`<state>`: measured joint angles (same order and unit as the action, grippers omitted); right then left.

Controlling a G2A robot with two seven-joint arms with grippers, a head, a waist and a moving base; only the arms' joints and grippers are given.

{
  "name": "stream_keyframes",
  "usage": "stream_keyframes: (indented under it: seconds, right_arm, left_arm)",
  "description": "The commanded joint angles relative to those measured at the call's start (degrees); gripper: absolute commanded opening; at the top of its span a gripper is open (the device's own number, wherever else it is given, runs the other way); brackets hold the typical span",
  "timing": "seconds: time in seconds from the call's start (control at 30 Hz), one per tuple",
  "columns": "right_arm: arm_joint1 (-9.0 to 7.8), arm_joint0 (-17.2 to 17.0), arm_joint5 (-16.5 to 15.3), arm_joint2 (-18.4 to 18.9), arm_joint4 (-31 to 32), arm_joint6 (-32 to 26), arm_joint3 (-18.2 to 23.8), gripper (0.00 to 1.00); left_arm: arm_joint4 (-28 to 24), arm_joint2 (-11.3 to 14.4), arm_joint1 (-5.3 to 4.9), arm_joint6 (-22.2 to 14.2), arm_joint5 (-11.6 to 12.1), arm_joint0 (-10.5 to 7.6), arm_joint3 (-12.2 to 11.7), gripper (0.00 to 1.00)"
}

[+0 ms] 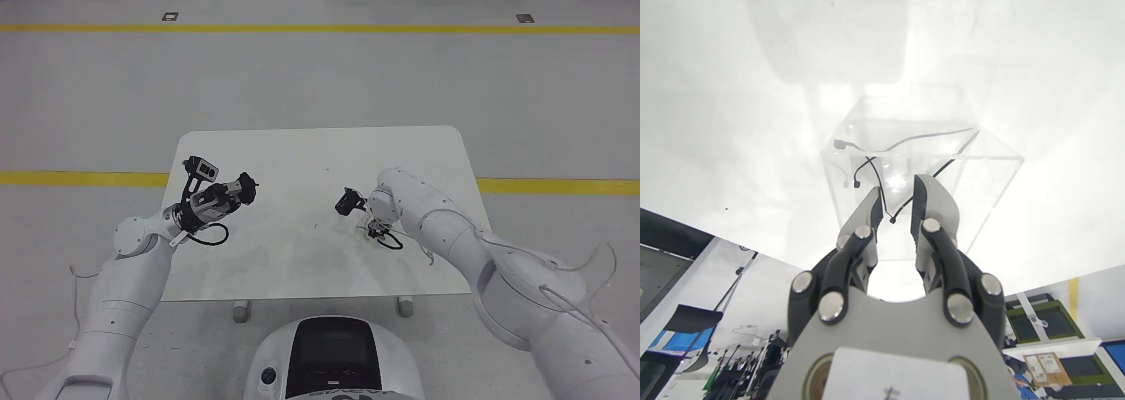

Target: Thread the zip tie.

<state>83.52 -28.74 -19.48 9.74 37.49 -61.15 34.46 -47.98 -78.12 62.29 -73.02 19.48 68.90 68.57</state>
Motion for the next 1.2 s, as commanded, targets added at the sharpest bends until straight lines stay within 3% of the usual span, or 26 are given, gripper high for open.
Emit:
stream_keyframes:
  seconds: [0.0,0.17,0.5,0.73,1.03,1.17]
  right_arm:
    - [0.14,0.0,0.0,0.0,0.0,-0.1,-0.2,0.11]
    - [0.44,0.0,0.0,0.0,0.0,-0.1,-0.8,0.00]
    - [-0.11,1.1,0.0,0.0,-0.4,0.1,0.0,0.00]
    - [-3.00,1.7,0.0,0.0,-2.3,0.0,4.4,0.00]
    - [-8.60,2.4,0.0,0.0,-7.0,1.7,11.8,0.00]
    - [-8.94,2.4,0.0,0.0,-7.2,1.8,12.2,0.00]
  left_arm:
    - [0.0,0.0,0.00,0.0,0.0,0.00,0.0,0.00]
    - [0.0,0.0,0.00,0.0,0.0,0.00,0.0,0.00]
    - [0.0,0.0,0.00,0.0,0.0,0.00,0.0,0.00]
    - [0.0,0.0,0.00,0.0,0.0,0.00,0.0,0.00]
    - [0.0,0.0,0.00,0.0,0.0,0.00,0.0,0.00]
    - [0.0,0.0,0.00,0.0,0.0,0.00,0.0,0.00]
